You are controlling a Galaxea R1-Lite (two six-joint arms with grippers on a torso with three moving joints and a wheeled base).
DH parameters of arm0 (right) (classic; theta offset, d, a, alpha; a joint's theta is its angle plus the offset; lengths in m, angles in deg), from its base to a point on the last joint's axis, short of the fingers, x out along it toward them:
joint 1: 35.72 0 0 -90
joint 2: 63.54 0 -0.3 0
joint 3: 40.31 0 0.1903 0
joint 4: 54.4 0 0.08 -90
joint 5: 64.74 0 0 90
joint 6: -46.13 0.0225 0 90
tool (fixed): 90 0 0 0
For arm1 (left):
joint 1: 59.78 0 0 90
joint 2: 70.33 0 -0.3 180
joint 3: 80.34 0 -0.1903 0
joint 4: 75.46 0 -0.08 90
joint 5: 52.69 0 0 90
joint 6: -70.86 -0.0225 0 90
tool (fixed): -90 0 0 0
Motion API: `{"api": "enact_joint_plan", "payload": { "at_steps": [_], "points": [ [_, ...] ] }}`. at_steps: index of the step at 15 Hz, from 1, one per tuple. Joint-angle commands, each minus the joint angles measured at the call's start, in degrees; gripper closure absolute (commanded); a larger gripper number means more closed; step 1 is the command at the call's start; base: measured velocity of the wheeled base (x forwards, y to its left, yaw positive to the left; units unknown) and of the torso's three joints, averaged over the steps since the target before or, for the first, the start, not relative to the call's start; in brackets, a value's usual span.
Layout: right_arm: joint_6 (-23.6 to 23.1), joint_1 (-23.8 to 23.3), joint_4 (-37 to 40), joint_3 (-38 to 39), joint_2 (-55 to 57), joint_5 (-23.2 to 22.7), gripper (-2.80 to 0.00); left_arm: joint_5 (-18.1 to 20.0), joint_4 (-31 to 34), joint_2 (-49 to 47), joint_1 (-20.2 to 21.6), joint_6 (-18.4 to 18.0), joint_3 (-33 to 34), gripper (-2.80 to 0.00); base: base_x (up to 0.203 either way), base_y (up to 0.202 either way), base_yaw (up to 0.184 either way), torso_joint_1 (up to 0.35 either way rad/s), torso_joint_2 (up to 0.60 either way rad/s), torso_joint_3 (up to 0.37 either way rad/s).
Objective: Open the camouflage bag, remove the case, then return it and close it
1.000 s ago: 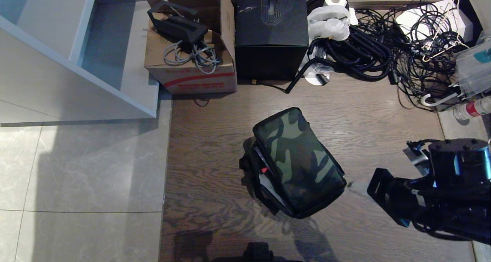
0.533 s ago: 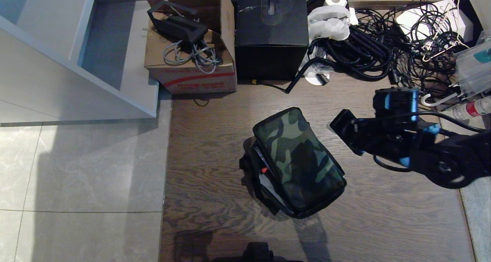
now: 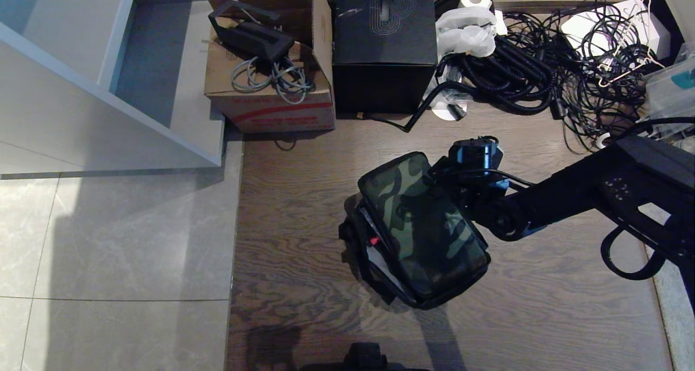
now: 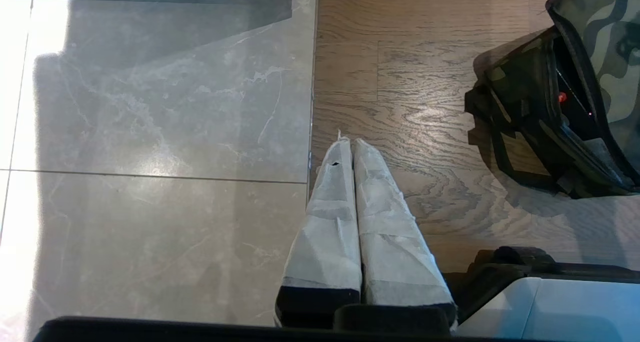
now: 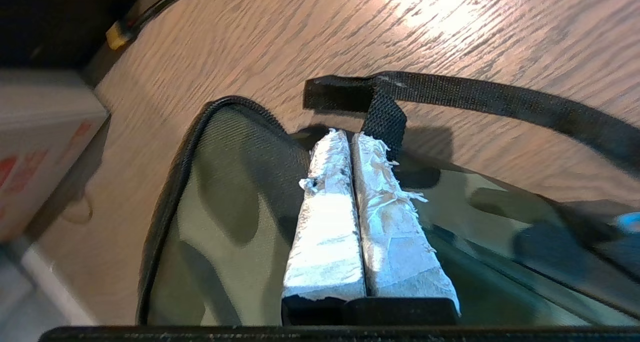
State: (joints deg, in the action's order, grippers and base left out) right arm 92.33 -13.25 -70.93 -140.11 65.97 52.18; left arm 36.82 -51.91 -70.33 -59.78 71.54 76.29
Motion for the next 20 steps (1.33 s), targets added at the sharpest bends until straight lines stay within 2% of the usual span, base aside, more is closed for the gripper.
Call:
{"api": "enact_joint_plan", "payload": {
  "at_steps": [1,7,9,12,16,20],
  "points": [
    [1.05,0.92,-0.26,-1.25,2.84,0.33,0.0,-0.04,-0.06,0.01,0.0,0.02,0.0,0.0,0.0,0.0,0.0,0.0,0.0,0.0],
    [6.9,5.26,4.9,4.43,-0.14,-2.89,0.0,-0.04,-0.01,0.09,0.0,0.02,0.0,0.0,0.0,0.0,0.0,0.0,0.0,0.0],
    [11.82,7.98,8.2,7.83,-1.5,-3.06,0.0,-0.04,-0.01,0.05,0.0,0.02,0.0,0.0,0.0,0.0,0.0,0.0,0.0,0.0],
    [14.16,8.78,12.14,11.26,-6.34,-4.12,0.0,-0.04,-0.01,0.09,0.0,0.02,0.0,0.0,0.0,0.0,0.0,0.0,0.0,0.0],
    [12.66,5.16,12.15,17.7,-18.91,-5.7,0.0,-0.04,-0.01,0.05,0.0,0.02,0.0,0.0,0.0,0.0,0.0,0.0,0.0,0.0],
    [5.83,0.91,12.5,32.81,-38.5,-7.72,0.0,-0.04,-0.01,0.04,0.0,0.02,-0.04,0.0,0.0,0.0,0.0,0.0,0.0,0.0]
  ]
}}
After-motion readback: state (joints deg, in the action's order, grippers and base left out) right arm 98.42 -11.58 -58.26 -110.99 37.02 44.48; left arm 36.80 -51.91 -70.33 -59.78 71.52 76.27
